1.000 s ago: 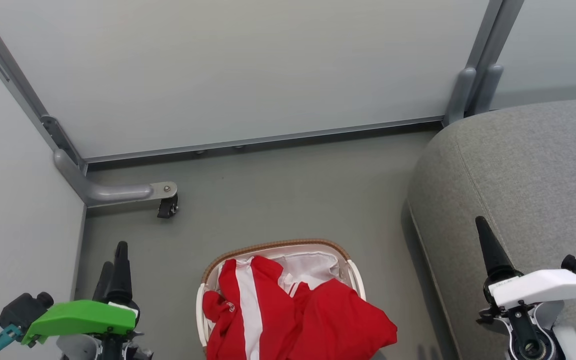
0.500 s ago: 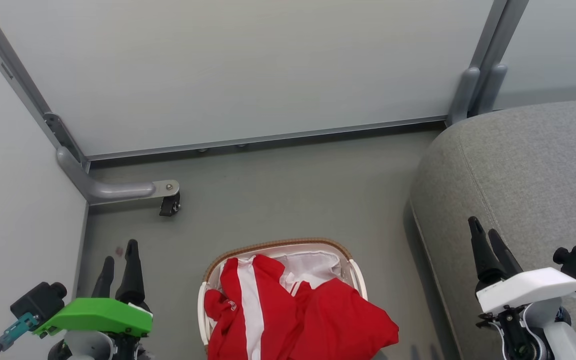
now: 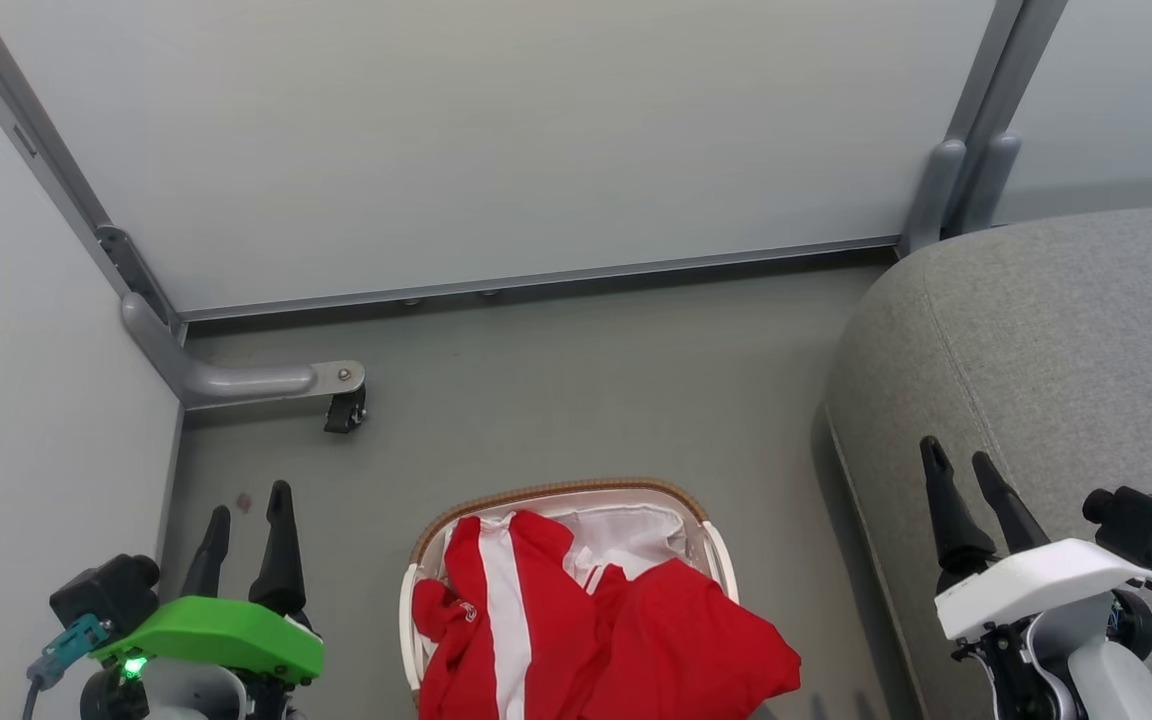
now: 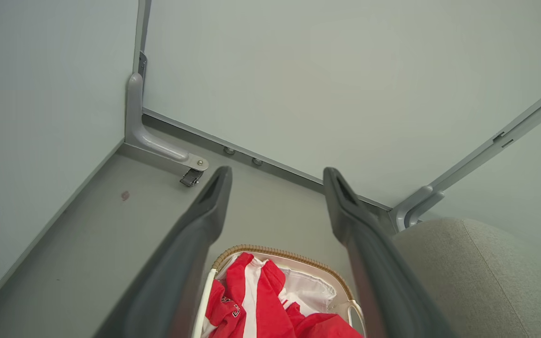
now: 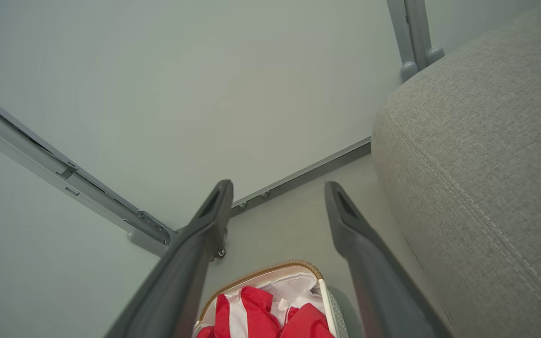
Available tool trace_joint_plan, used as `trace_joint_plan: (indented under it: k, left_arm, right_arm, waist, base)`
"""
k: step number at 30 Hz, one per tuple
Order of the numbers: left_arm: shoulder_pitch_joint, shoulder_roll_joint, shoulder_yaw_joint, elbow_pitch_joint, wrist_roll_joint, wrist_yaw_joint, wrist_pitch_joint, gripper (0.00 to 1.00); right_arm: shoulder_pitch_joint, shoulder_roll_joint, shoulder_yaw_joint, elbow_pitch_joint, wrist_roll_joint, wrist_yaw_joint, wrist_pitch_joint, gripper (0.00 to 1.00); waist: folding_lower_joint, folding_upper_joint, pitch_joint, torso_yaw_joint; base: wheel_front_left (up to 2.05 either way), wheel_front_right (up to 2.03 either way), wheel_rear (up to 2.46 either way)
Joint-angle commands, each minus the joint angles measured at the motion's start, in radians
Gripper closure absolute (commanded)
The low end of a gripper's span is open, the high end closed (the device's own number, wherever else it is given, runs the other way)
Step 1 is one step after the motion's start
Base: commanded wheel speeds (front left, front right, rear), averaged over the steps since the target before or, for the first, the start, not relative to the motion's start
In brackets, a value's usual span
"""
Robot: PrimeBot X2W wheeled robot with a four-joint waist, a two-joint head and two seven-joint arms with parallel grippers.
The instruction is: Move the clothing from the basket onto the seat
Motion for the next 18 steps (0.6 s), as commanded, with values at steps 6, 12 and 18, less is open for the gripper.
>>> trace_joint_plan:
  k: [6,12,18]
  left_arm:
    - [-0.012,0.016,-0.013,-0.005,0.092,0.005,-0.023,0.00]
    - [-0.004,0.015,-0.019,0.003,0.156,0.007,-0.039,0.00]
    - [0.005,0.016,-0.022,0.013,0.213,0.007,-0.054,0.00]
  right_arm:
    - [-0.017,-0.011,0.011,-0.005,-0.091,0.000,-0.025,0.00]
    - [-0.012,-0.011,0.020,0.003,-0.154,0.000,-0.042,0.00]
    - [-0.005,-0.010,0.030,0.010,-0.218,0.000,-0.056,0.00]
  waist:
    - [0.0000,0.0000,-0.003,0.002]
    - [0.0000,0.0000,-0.009,0.005]
    - [0.0000,0.0000,-0.011,0.006]
  base:
    - [0.00,0.00,0.00]
    - [0.00,0.00,0.00]
    - [0.00,0.00,0.00]
